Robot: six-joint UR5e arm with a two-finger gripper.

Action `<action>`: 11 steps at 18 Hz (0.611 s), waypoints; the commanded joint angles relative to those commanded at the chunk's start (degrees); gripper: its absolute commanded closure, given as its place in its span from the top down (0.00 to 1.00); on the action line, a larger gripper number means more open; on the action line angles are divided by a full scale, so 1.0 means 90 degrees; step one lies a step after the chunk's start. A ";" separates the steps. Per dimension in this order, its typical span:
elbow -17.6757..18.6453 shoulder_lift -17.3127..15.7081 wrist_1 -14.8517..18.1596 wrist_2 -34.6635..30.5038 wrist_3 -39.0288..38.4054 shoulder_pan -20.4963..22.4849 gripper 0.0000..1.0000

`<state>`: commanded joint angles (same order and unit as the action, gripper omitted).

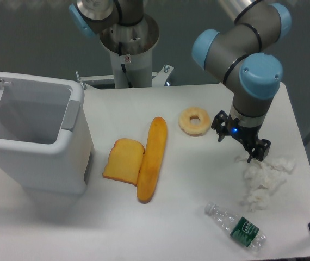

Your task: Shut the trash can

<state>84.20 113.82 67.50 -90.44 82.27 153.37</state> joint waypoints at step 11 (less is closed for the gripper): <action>0.0419 -0.0213 -0.0029 0.0010 -0.0379 -0.0165 1.00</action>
<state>87.97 111.90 67.24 -90.35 78.86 151.88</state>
